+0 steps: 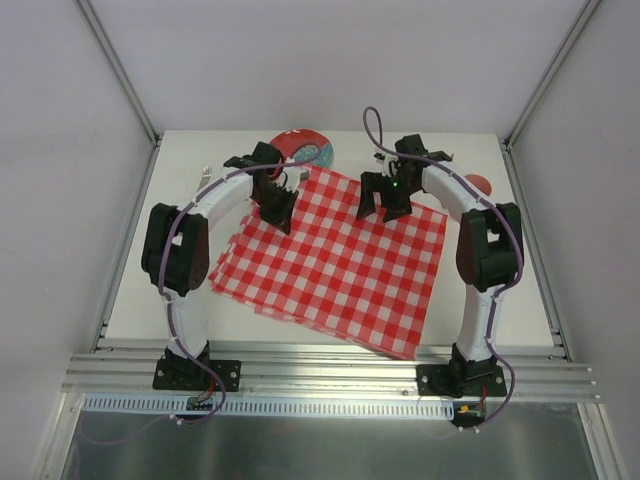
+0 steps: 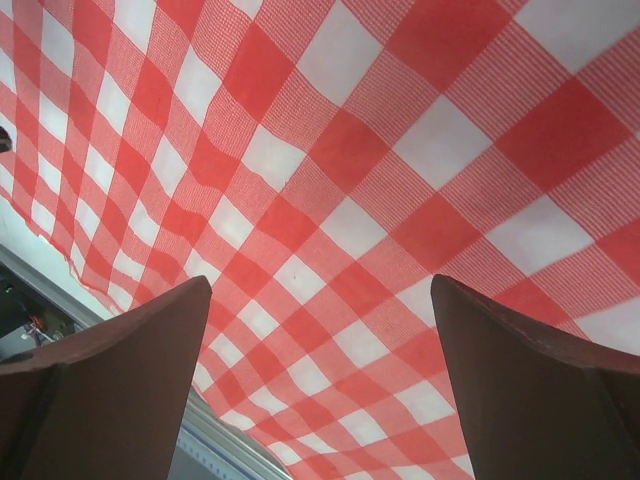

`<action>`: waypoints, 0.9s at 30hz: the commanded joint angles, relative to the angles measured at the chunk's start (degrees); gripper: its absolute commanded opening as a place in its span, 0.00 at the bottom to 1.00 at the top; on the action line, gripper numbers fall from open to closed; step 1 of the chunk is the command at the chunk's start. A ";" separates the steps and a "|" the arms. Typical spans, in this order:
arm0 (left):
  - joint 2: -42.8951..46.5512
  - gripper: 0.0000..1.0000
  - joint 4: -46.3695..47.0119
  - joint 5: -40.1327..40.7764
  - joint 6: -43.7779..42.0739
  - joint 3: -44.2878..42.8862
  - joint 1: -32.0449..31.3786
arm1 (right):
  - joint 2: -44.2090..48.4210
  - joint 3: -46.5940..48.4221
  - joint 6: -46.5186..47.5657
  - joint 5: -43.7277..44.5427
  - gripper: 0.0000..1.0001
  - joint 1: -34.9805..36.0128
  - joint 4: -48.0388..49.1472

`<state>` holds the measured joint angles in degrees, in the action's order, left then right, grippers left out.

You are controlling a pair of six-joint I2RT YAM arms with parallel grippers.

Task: Set the dinner table for one person

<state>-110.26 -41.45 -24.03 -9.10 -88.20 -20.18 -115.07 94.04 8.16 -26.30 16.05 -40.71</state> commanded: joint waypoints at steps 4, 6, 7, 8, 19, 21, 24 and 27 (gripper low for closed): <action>-4.96 0.00 -1.09 -4.36 1.19 -1.97 0.67 | -1.91 2.64 0.45 2.22 0.98 0.38 -1.04; -6.81 0.00 -1.09 -5.23 1.72 -1.89 1.02 | -2.70 2.73 0.71 3.10 0.98 0.38 -1.48; -7.33 0.00 -1.00 -5.67 1.89 -1.80 1.20 | -2.97 2.99 0.71 3.28 0.98 0.38 -2.00; -8.21 0.00 -1.00 -6.02 1.90 -1.80 1.64 | -3.32 2.99 0.63 3.19 0.99 0.29 -2.27; -9.02 0.00 0.05 -5.07 4.62 5.75 4.80 | -13.07 13.18 0.54 4.86 0.99 0.29 -4.38; -7.61 0.00 0.23 -4.19 5.32 7.86 4.80 | -15.36 15.99 0.36 4.51 1.00 0.29 -4.64; -6.02 0.00 1.63 -3.48 6.63 12.25 4.89 | -17.82 18.46 -0.25 3.81 1.00 0.38 -4.38; -4.44 0.00 2.43 -3.31 7.43 14.37 4.89 | -20.01 20.82 -0.25 3.28 1.00 0.29 -4.03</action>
<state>-116.01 -37.08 -30.65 -2.35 -77.28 -15.18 -132.68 111.37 7.92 -23.40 16.60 -44.84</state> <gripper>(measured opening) 0.005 0.993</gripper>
